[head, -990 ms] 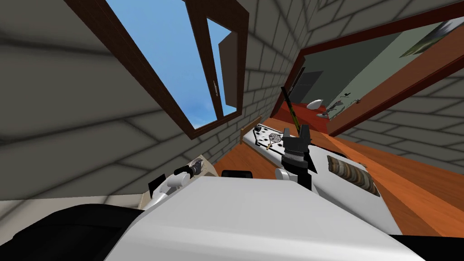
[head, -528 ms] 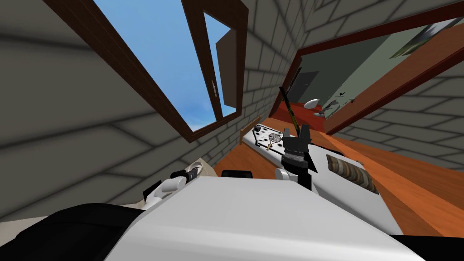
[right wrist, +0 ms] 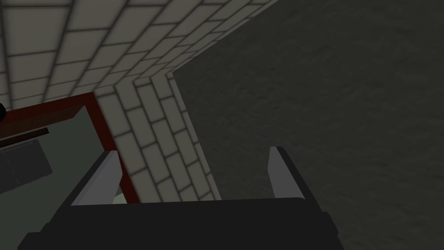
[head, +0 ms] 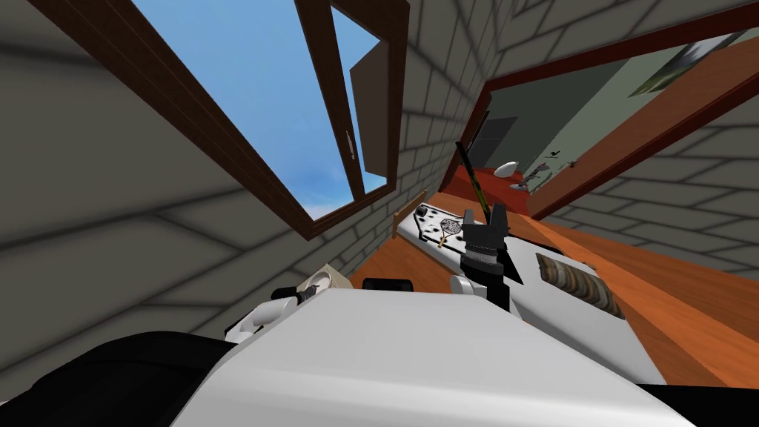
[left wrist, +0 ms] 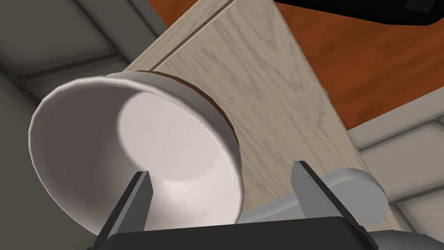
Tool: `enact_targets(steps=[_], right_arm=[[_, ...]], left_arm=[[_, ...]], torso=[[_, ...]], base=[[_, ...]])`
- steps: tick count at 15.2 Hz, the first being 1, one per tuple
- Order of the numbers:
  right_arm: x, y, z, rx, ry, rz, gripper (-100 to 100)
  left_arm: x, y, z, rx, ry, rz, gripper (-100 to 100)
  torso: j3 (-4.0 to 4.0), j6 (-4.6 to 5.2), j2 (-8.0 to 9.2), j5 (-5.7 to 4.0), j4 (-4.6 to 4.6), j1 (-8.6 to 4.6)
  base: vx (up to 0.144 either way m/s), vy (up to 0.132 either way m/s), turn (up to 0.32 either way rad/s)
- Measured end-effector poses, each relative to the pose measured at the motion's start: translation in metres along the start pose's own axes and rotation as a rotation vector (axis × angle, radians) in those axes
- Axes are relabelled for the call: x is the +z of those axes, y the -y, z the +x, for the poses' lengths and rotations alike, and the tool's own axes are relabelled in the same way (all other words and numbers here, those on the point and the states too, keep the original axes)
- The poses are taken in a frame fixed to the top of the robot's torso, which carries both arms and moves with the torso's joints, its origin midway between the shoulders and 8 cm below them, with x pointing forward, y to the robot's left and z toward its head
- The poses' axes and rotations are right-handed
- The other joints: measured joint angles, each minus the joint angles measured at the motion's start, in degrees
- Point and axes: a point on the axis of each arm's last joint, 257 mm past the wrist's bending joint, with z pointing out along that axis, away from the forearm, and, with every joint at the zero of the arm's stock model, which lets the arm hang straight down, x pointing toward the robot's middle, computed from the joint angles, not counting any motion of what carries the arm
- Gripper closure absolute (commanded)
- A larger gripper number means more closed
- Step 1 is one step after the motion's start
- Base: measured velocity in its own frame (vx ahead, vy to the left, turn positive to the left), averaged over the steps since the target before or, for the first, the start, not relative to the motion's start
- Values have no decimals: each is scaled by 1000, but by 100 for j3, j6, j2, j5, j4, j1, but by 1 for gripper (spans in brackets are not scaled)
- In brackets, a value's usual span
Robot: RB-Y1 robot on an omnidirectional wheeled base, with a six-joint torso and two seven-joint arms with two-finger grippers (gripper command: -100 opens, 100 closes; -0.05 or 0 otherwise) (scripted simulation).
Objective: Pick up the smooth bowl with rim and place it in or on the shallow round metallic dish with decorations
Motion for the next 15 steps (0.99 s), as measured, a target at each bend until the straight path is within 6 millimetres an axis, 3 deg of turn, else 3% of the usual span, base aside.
enact_targets(steps=[4,5,10,13,15], right_arm=[[0,0,0,0,0,0,0],[0,0,0,0,0,0,0],[0,0,0,0,0,0,0],[0,0,0,0,0,0,0],[0,0,0,0,0,0,0]], left_arm=[[13,-4,6,-8,3,7,-100],[14,-4,7,-8,3,8,100],[14,-5,7,-10,3,7,100],[4,-1,2,-2,2,4,100],[1,1,1,-6,1,4,100]], torso=[[13,-1,23,-2,5,-6],[14,-1,23,-3,5,-9],[12,3,18,-6,6,-17],[12,2,16,-14,7,-35],[22,-1,39,-13,8,-37]], base=[[-13,23,-34],[-3,6,-1],[0,-4,12],[9,-32,45],[-129,-42,36]])
